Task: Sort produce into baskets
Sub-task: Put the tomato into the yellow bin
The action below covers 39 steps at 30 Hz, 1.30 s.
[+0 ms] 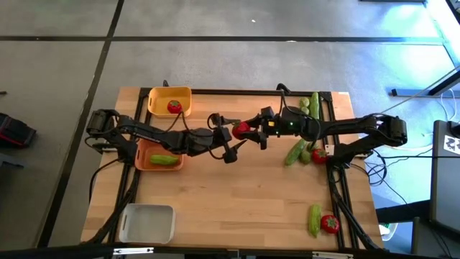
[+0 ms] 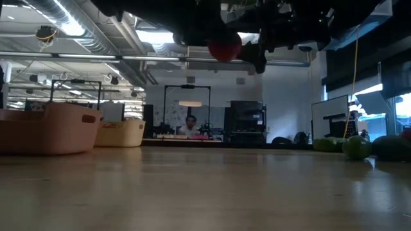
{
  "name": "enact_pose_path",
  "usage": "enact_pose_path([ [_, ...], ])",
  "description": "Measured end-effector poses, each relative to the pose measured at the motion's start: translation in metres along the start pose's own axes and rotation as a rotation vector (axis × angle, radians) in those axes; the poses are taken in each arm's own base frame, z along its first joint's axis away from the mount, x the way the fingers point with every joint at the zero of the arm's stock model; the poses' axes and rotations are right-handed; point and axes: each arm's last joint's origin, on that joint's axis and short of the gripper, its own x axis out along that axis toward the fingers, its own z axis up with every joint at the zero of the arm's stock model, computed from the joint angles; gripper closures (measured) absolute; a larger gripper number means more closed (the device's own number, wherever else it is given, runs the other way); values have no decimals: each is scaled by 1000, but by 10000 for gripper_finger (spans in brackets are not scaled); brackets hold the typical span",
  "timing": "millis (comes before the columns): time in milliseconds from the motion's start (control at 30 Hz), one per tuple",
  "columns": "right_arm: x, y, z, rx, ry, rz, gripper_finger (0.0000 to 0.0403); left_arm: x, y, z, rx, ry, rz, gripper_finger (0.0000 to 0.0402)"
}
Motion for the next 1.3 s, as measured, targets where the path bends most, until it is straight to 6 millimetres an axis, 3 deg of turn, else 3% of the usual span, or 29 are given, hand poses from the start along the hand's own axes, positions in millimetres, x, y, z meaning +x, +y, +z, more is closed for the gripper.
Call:
enact_pose_path([
  [333,0,0,0,-6,-4,-8,132,0,0,0,-2,1,2,136],
  [667,-5,3,2,-92,21,11,83,0,0,0,-6,1,-10,122],
  [1000,-44,13,12,-224,124,-116,86,-5,6,-4,-25,92,50,118],
  [1300,-57,-2,-14,-263,344,-357,86,-34,32,9,-92,177,129,117],
])
